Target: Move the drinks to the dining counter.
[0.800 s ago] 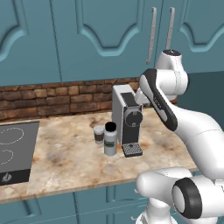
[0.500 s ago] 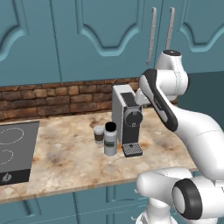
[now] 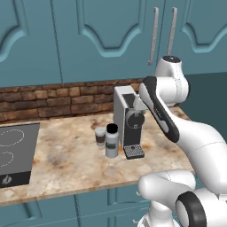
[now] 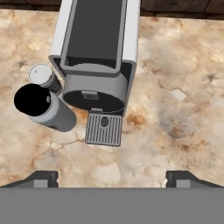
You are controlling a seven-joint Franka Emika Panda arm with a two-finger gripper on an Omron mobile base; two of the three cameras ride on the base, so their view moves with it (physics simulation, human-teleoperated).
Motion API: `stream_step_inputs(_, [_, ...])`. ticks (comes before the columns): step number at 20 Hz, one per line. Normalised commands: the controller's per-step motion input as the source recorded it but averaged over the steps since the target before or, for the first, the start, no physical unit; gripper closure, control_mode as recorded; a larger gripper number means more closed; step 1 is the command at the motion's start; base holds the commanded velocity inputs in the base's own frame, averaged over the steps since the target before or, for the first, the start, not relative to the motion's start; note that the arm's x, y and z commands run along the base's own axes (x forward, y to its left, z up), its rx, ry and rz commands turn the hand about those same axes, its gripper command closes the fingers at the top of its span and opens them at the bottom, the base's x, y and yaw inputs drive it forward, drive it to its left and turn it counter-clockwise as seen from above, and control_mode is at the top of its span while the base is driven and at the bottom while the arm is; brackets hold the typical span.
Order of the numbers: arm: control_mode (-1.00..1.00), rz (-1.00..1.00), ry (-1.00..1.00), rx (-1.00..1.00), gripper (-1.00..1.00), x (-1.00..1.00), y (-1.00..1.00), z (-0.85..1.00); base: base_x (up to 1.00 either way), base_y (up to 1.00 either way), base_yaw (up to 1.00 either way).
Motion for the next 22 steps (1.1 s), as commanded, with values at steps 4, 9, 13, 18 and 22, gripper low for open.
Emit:
stream_step_inputs(4, [-1.0, 0.0, -0.01, 0.0, -1.0, -0.06, 0.11, -0.14, 0.0, 0.0, 0.0])
stream_step_inputs(9, [-1.0, 0.0, -0.01, -0.01, -1.0, 0.0, 0.09, -0.15, 0.0, 0.0, 0.0])
stream_step_inputs(13, [-1.0, 0.0, 0.0, 0.0, -1.0, 0.0, 0.19, -0.15, 0.0, 0.0, 0.0])
stream_step_inputs(18, [-1.0, 0.0, 0.02, 0.0, -1.0, 0.0, 0.29, -0.07, 0.0, 0.0, 0.0])
stream_step_inputs(22, [-1.0, 0.0, 0.09, 0.0, -1.0, 0.0, 0.28, 0.0, 0.0, 0.0, 0.0])
